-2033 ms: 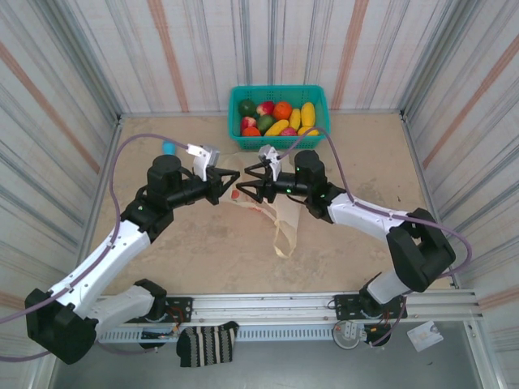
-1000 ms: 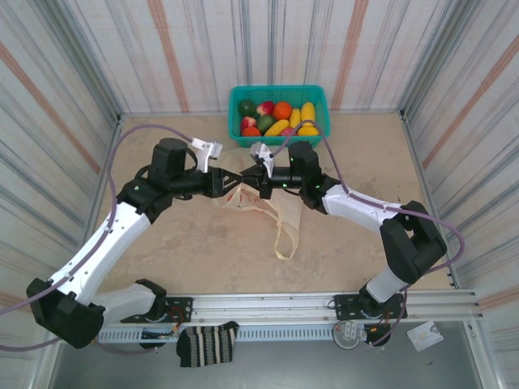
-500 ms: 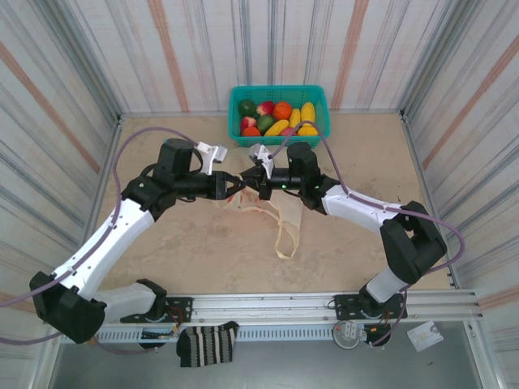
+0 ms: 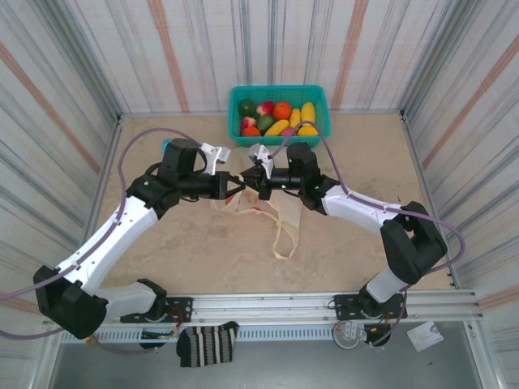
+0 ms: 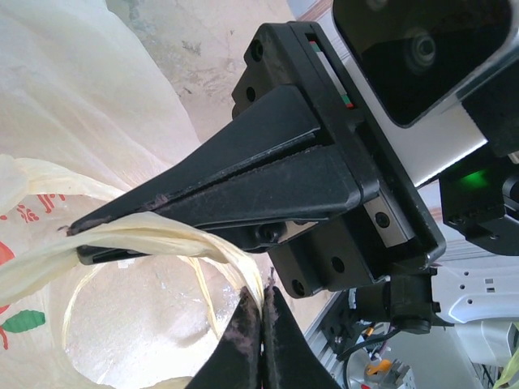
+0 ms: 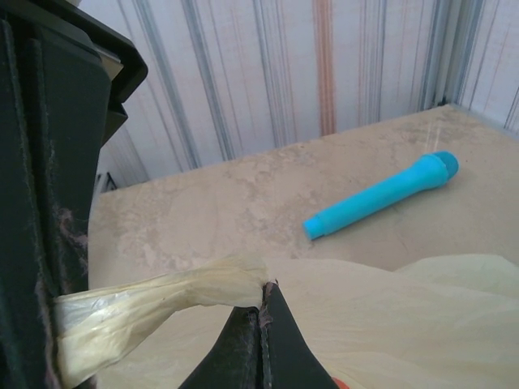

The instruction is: Place the fake fruits into the plastic bag and tie a complex knot

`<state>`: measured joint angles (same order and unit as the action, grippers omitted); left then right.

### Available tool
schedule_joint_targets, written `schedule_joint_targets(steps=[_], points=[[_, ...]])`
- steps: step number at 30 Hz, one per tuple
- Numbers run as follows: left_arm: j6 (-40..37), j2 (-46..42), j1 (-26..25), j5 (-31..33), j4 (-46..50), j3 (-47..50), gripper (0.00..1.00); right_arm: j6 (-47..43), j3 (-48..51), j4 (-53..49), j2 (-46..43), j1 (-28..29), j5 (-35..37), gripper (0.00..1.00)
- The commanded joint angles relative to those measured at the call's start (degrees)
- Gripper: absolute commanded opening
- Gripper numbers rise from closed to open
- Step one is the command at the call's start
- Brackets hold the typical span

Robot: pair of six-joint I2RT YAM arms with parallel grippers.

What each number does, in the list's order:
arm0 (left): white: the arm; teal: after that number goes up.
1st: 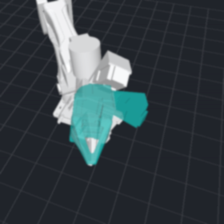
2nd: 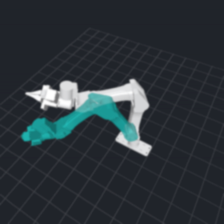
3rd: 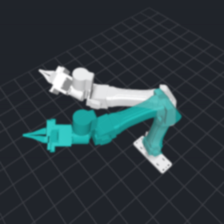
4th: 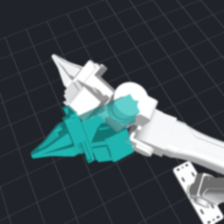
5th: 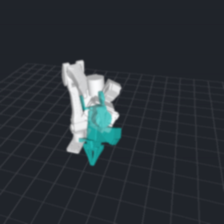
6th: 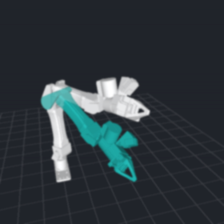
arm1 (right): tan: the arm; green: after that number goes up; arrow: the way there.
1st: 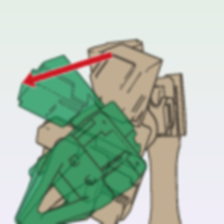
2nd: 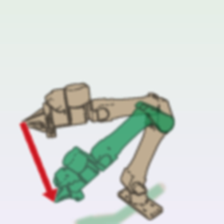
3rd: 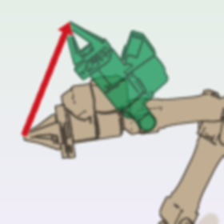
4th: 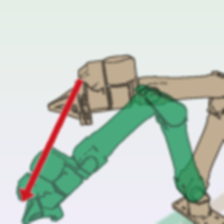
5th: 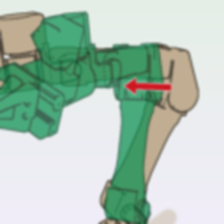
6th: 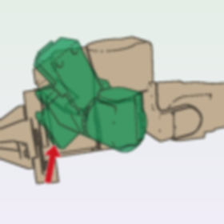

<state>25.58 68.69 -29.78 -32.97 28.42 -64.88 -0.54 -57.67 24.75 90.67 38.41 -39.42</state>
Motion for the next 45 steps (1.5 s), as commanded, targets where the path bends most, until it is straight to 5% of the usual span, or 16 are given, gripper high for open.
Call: schedule_joint_targets(steps=[1,2,6,14,16,18,22,25,35,39,45], points=[[0.59,-1.71,-0.15,0.14,-2.36,0.34,0.00,-0.12,-1.83,-0.30,-1.29,0.52,0.56,0.00],[0.67,-2.13,-0.10,0.41,-2.65,0.60,0.00,0.00,-1.79,-0.31,-1.25,0.45,0.81,0.00],[2.76,-4.22,2.50,1.29,-4.25,2.45,0.00,0.38,-1.17,-1.13,-2.21,-0.08,3.08,0.38],[5.27,-5.32,7.37,-0.92,-8.06,4.68,0.00,10.83,1.11,-2.62,-8.15,-8.73,-0.37,0.54],[5.56,-5.14,7.37,-1.30,-9.05,4.86,0.00,15.97,-1.95,-8.73,-8.63,-11.66,3.39,0.66],[5.85,-5.05,7.37,-2.08,-10.12,5.06,0.00,18.57,-5.55,-14.17,-6.65,-14.82,6.94,0.63],[5.57,-5.39,7.32,-2.56,-11.28,5.42,0.00,22.80,-14.61,-24.37,1.82,-19.26,19.52,0.40],[4.93,-6.35,7.36,-1.19,-11.46,5.92,0.00,25.06,-31.18,-41.72,13.91,-22.26,26.42,0.24],[6.77,-7.47,7.57,1.78,-12.41,6.70,0.00,23.75,-70.89,-72.18,43.45,-24.46,44.37,0.04],[6.00,-7.96,7.72,2.93,-11.88,6.13,0.00,26.57,-73.04,-76.27,45.51,-25.14,53.33,0.04],[7.02,-6.96,7.72,1.52,-13.28,6.24,0.00,29.08,-65.34,-74.38,40.16,-27.65,57.79,0.08]])
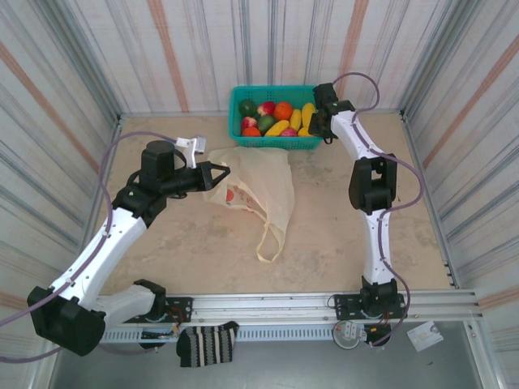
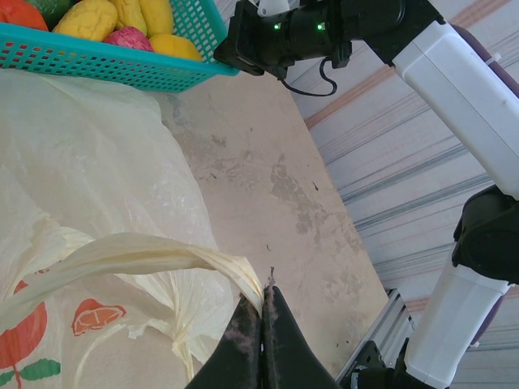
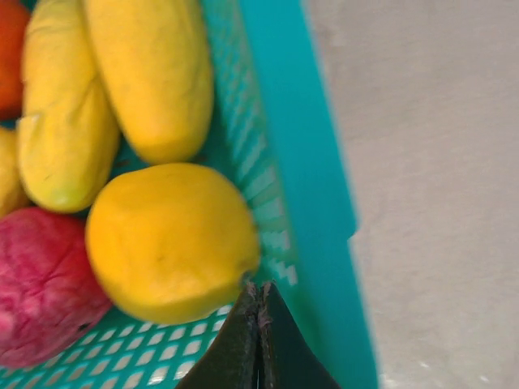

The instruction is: Place the fake fruits into the plastic bag and tie a complex knot

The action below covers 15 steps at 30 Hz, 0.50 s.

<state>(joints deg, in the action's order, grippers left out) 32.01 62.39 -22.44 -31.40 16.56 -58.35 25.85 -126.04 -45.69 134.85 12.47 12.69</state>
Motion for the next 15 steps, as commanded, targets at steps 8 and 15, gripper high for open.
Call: schedule_joint_targets(steps=[8,15], points=[[1.04,-0.82,0.33,1.57,-1.97,0.20,0.00,3.91,16.63,-1.55,-12.76,-7.86,8.26,0.11],[1.14,-1.23,0.87,7.03,-0.87,-0.29,0.00,6.02,39.93,5.82,-26.95,-11.95,12.94,0.18]])
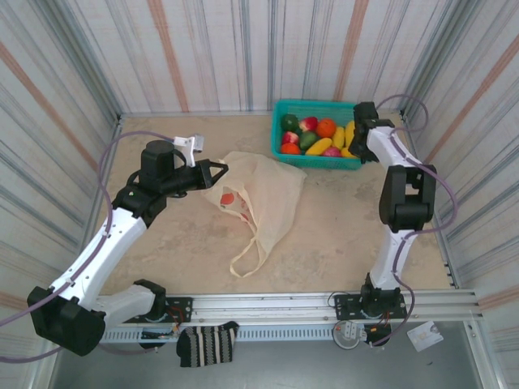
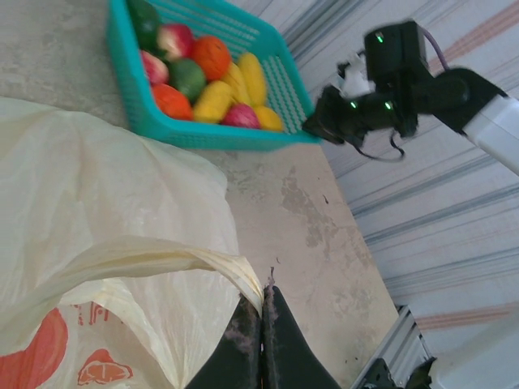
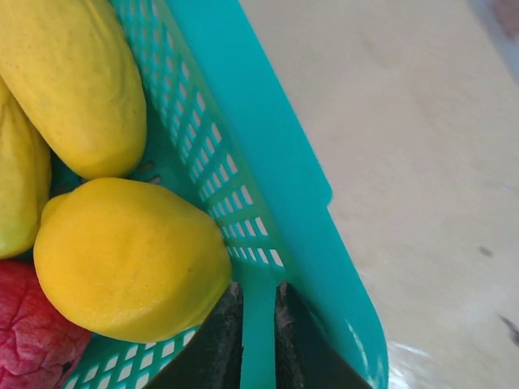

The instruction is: Place the fake fruits into the plastic bag and tie a complex knot

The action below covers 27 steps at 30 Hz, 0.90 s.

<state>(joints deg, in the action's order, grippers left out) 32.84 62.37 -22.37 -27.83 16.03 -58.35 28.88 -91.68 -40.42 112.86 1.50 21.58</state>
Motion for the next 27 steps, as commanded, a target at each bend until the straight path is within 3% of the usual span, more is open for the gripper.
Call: schedule_joint_targets(steps=[1,9,14,19,21,24,27], points=[[0.38,-1.01,1.11,4.58,-0.10,-0.66,0.00,3.66,8.64,1.06,-7.15,-1.07,3.72,0.18],[8.87,0.91,8.09,16.70,-1.77,-0.80,0.00,10.68,27.33,5.21,-23.21,0.86,-2.78,0.27],[9.98,0.77,10.83,24.79,0.34,-2.16,0.00,13.39,32.80,4.59,-27.13,6.98,-6.64,0.30],[10.25,2.56,11.69,22.81,-1.76,-3.26,0.00,12.86,33.46,2.45,-27.81,15.19,-13.18,0.33],[9.75,2.80,11.43,20.98,-2.80,-3.23,0.00,8.48,31.03,1.07,-28.98,16.56,-11.94,0.43],[8.51,2.79,10.21,20.33,-3.52,-3.16,0.00,0.62,28.63,3.50,-30.96,17.10,-14.12,0.70],[7.19,2.43,9.15,19.46,-3.50,-3.35,0.00,-5.14,24.56,3.95,-28.60,17.92,-20.48,0.79]])
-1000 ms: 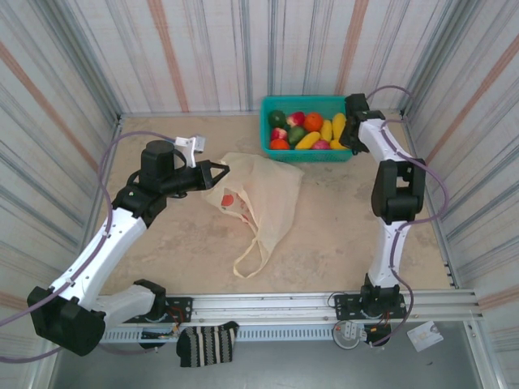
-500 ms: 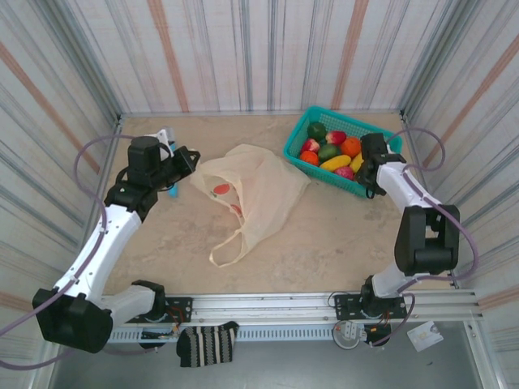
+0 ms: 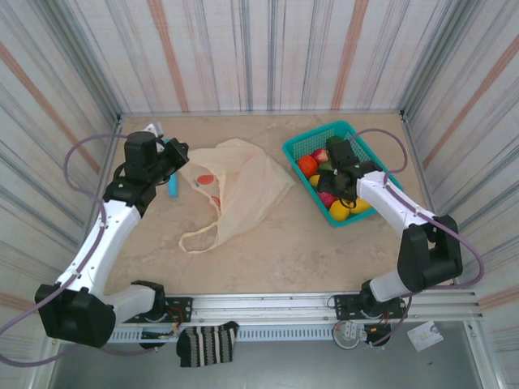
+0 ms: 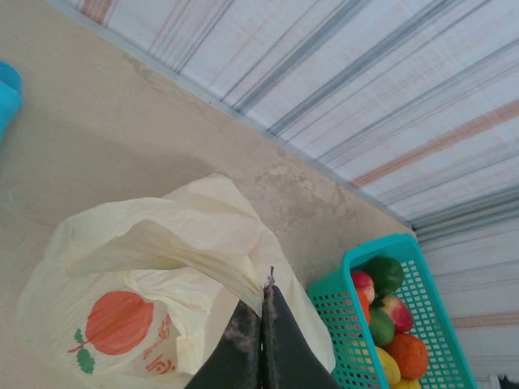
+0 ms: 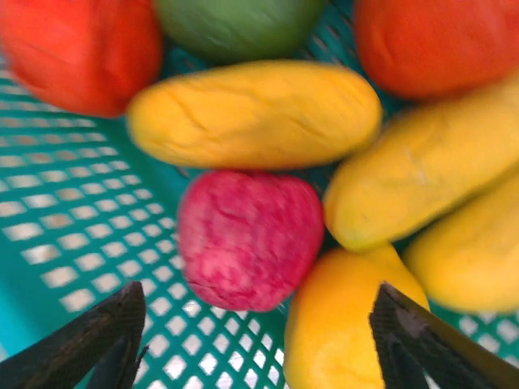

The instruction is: Place the fake fruits into the plastic bag and tie a complex knot

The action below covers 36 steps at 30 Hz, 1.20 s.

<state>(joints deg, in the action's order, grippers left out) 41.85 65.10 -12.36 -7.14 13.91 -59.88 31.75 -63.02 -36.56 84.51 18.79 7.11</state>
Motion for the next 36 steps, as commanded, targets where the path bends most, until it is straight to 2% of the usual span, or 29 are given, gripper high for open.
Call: schedule_joint_targets(steps=[1,7,11,16,20,26,33,34,36], points=[[-2.15,-0.49,-1.07,-1.50,-1.35,-1.79,0.00,-9.24,-5.69,-0.41,1.31,0.80,-8.02,0.79],[-2.56,-1.82,-1.33,-2.81,-1.43,-0.88,0.00,-13.46,-11.17,-1.54,10.84,1.77,-15.78,0.79],[-2.66,-2.25,-1.50,-3.78,-1.04,-0.69,0.00,-12.33,-11.96,-1.15,13.99,2.89,-14.06,0.74],[-1.20,-3.00,-1.64,-4.09,-0.86,0.18,0.00,-6.51,-9.59,-0.20,13.71,2.49,-8.41,0.56],[0.98,-3.13,-1.87,-4.33,-0.93,0.42,0.00,-1.73,-5.76,1.81,10.50,2.19,-6.56,0.37],[1.14,-3.19,-3.01,-4.12,-1.03,0.01,0.00,2.14,-2.18,2.97,6.80,2.11,-4.85,0.29],[1.18,-3.64,-4.56,-3.06,-0.75,0.34,0.00,1.12,-0.54,1.74,5.03,3.06,-3.49,0.31],[1.20,-3.68,-4.64,-3.14,-0.78,0.42,0.00,0.62,-0.44,1.43,4.45,3.12,-3.31,0.35],[0.92,-3.60,-4.99,-3.94,-0.66,0.33,0.00,-1.49,-0.73,0.69,2.31,3.55,-1.63,0.56]])
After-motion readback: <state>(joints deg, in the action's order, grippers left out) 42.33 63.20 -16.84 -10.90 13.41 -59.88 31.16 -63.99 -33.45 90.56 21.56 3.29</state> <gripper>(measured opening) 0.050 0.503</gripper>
